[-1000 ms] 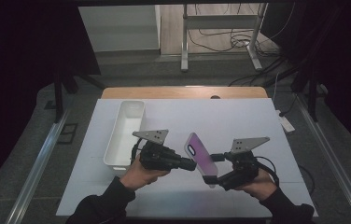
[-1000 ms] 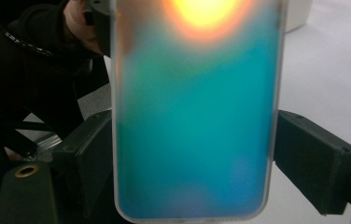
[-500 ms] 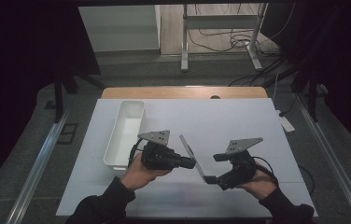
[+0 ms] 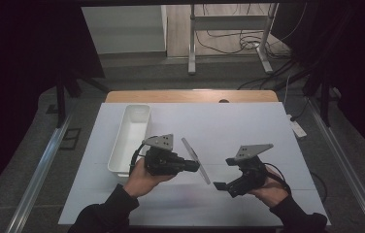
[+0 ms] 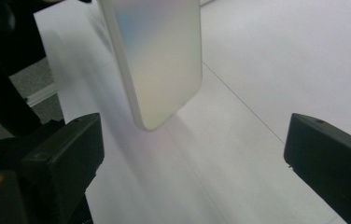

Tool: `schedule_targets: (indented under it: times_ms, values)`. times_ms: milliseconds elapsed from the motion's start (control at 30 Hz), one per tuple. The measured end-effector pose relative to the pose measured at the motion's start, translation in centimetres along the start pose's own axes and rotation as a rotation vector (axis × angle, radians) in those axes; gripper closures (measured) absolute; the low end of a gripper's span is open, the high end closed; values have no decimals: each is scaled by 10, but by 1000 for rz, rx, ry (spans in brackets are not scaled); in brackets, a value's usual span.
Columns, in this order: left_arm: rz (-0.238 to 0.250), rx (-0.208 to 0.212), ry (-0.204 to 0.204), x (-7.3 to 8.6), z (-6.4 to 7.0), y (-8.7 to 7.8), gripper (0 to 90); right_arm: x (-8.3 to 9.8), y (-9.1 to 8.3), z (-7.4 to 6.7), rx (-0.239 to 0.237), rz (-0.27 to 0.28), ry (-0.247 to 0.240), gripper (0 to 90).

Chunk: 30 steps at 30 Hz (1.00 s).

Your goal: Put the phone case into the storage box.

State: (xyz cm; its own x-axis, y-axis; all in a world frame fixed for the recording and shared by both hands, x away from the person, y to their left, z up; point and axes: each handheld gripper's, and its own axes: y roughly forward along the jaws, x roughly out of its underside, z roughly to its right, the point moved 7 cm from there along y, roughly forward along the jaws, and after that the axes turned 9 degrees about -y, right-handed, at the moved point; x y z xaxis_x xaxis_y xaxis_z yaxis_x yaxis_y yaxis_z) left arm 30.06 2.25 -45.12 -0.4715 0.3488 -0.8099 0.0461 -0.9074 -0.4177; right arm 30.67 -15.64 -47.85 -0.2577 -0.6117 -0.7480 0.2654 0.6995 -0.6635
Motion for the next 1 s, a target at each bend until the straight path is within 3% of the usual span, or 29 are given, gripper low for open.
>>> schedule_targets:
  times_ms: [300,733,1000]
  values:
    - [-5,-42,6,-1,-1,-2,886,5,2,2,42,-24,-13,6]
    - [-21,-103,5,-3,-6,-4,886,15,-8,12,130,-18,54,0]
    - [-19,-153,-6,-8,-14,-7,885,21,-14,12,164,-26,44,0]
